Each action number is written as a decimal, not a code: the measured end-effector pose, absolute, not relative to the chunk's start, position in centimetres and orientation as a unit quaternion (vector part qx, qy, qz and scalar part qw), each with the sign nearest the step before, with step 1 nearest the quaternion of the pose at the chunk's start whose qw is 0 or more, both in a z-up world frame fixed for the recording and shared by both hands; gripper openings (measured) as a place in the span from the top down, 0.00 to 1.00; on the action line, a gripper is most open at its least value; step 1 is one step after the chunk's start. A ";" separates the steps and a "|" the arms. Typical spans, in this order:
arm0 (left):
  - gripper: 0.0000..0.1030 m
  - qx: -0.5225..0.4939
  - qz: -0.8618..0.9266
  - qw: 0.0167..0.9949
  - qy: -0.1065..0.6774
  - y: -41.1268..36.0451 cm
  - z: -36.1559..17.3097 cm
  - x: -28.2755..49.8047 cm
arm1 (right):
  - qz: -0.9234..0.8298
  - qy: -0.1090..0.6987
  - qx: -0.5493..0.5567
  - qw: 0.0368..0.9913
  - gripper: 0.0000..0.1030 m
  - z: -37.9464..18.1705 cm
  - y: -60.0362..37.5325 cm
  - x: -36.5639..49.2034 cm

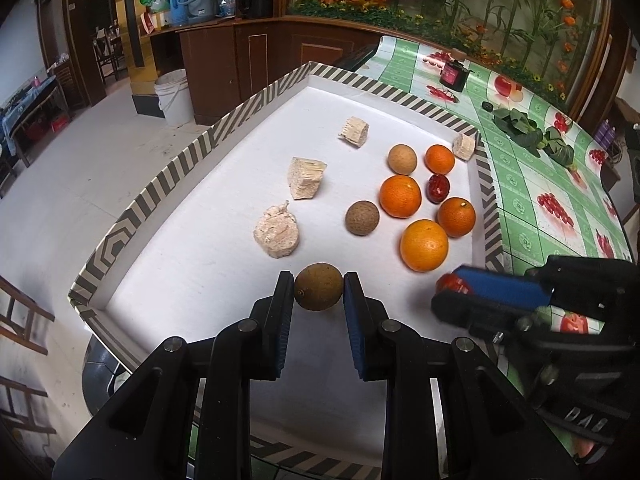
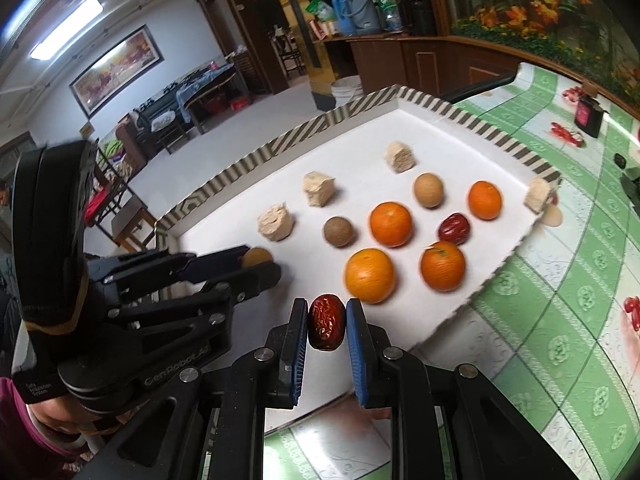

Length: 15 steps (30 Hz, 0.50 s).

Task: Organize fruits
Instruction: 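Carry the brown fruit and the red date over the white tray with both tools, then open the left tool to drop the brown fruit while the right tool releases the date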

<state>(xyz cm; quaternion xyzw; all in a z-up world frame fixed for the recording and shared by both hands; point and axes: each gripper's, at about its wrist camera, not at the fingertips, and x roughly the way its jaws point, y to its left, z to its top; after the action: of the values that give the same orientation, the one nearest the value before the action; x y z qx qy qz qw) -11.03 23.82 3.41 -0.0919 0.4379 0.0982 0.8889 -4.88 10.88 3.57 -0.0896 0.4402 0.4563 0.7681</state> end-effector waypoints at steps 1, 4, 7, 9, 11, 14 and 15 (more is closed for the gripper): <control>0.76 -0.092 0.099 0.889 0.438 23.9 3.4 -11.0 | 0.458 0.441 -0.095 0.766 0.82 3.4 11.2 -5.0; 0.76 -0.092 0.100 0.889 0.438 24.0 3.4 -10.9 | 0.455 0.444 -0.104 0.765 0.82 2.9 11.8 -4.9; 0.76 -0.094 0.099 0.888 0.440 24.0 3.2 -10.7 | 0.445 0.449 -0.108 0.767 0.82 2.4 12.2 -4.3; 0.76 -0.096 0.099 0.887 0.441 24.1 3.1 -10.5 | 0.444 0.449 -0.109 0.768 0.82 2.3 12.5 -4.0; 0.76 -0.097 0.099 0.886 0.441 24.0 3.0 -10.2 | 0.438 0.442 -0.123 0.773 0.82 2.2 12.8 -3.9; 0.76 -0.097 0.105 0.885 0.443 24.1 2.8 -10.0 | 0.434 0.433 -0.134 0.779 0.82 1.9 13.1 -4.0; 0.76 -0.100 0.106 0.884 0.445 24.3 2.7 -10.0 | 0.434 0.430 -0.136 0.780 0.82 1.9 13.1 -4.0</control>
<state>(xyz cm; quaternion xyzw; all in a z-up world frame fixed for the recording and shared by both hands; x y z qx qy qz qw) -9.96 24.29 2.65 -0.0996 0.4449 0.1057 0.8837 -4.01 13.11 1.88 -0.1356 0.4304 0.4344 0.7795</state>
